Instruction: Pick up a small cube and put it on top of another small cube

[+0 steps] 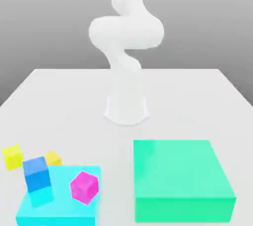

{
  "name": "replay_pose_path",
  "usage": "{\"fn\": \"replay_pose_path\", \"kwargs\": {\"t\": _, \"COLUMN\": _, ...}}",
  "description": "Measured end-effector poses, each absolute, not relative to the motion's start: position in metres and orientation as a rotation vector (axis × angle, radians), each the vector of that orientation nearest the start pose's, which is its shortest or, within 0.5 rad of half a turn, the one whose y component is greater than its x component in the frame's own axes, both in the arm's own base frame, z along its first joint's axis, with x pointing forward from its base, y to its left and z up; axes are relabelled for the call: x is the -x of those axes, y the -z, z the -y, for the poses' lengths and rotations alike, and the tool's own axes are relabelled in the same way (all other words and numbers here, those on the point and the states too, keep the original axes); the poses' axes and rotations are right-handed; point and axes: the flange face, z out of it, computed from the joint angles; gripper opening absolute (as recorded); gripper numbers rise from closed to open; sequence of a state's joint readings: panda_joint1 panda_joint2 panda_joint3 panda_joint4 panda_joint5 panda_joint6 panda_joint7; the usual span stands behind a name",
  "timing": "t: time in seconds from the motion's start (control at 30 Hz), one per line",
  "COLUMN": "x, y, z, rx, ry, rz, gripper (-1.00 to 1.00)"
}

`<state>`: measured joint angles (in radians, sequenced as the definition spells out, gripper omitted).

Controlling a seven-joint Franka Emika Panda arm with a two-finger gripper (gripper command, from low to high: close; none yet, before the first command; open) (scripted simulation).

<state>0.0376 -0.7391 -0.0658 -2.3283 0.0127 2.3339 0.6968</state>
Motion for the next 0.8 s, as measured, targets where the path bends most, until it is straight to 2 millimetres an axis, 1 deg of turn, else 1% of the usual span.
{"fn": "replay_pose_path", "kwargs": {"t": 0.1, "x": -0.398, "y": -0.633, "z": 0.041, "rx": 2.581, "ry": 0.873, "rz": -0.865, "gripper": 0.00}}
{"fn": "replay_pose_path", "kwargs": {"t": 0.2, "x": -0.419, "y": -0.588, "z": 0.059, "rx": 2.649, "ry": 0.792, "rz": -0.776, "gripper": 0.00}}
{"fn": "replay_pose_path", "kwargs": {"t": 0.3, "x": -0.434, "y": -0.542, "z": 0.076, "rx": 2.714, "ry": 0.717, "rz": -0.686, "gripper": 0.00}}
{"fn": "replay_pose_path", "kwargs": {"t": 0.4, "x": -0.444, "y": -0.499, "z": 0.095, "rx": 2.810, "ry": 0.659, "rz": -0.582, "gripper": 0.00}}
{"fn": "replay_pose_path", "kwargs": {"t": 0.5, "x": -0.450, "y": -0.458, "z": 0.114, "rx": 2.906, "ry": 0.594, "rz": -0.465, "gripper": 0.00}}
{"fn": "replay_pose_path", "kwargs": {"t": 0.6, "x": -0.451, "y": -0.418, "z": 0.134, "rx": 2.993, "ry": 0.517, "rz": -0.337, "gripper": 0.00}}
{"fn": "replay_pose_path", "kwargs": {"t": 0.7, "x": -0.448, "y": -0.378, "z": 0.153, "rx": 3.069, "ry": 0.427, "rz": -0.197, "gripper": 0.00}}
{"fn": "replay_pose_path", "kwargs": {"t": 0.8, "x": -0.440, "y": -0.339, "z": 0.172, "rx": 3.129, "ry": 0.327, "rz": -0.048, "gripper": 0.00}}
